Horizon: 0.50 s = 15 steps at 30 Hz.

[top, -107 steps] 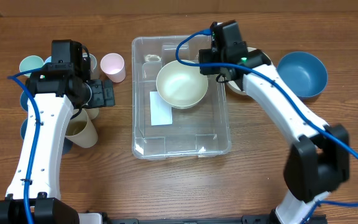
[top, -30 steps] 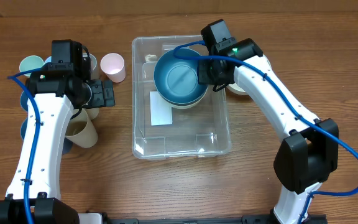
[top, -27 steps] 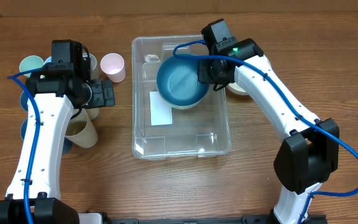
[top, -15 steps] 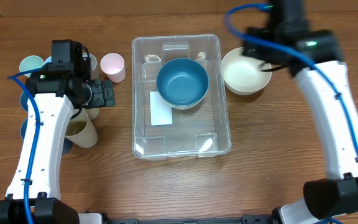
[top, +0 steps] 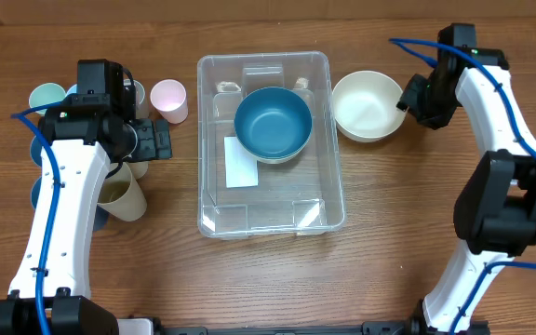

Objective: Pack container
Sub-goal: 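Grasp the remaining cream bowl with the right gripper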

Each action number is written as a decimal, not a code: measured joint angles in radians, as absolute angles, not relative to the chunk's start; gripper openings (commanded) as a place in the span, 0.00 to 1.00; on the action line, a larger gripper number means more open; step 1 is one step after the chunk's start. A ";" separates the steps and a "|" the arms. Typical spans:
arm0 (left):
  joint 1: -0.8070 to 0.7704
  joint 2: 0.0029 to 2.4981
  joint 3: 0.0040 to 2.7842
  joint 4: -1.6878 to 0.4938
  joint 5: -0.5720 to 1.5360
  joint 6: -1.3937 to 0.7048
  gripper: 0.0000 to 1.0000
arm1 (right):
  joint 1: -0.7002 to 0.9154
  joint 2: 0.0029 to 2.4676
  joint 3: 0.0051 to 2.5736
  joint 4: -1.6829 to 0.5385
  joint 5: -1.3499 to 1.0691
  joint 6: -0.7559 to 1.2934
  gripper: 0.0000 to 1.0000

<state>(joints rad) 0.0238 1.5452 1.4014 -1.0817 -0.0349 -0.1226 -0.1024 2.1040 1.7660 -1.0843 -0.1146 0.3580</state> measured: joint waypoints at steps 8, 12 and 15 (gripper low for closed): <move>0.024 1.545 1.401 -1.082 -0.035 -0.123 1.00 | -0.102 2.111 1.728 -1.021 -0.150 0.369 0.32; 0.024 1.545 1.401 -1.082 -0.035 -0.123 1.00 | -0.102 2.127 1.675 -0.999 -0.153 0.384 0.04; 0.024 1.545 1.401 -1.082 -0.035 -0.123 1.00 | -0.102 2.130 1.674 -0.994 -0.140 0.389 0.04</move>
<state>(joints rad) 0.0238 1.5452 1.4014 -1.0817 -0.0345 -0.1226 -0.1024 2.1300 1.6741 -0.9939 -0.1402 0.3893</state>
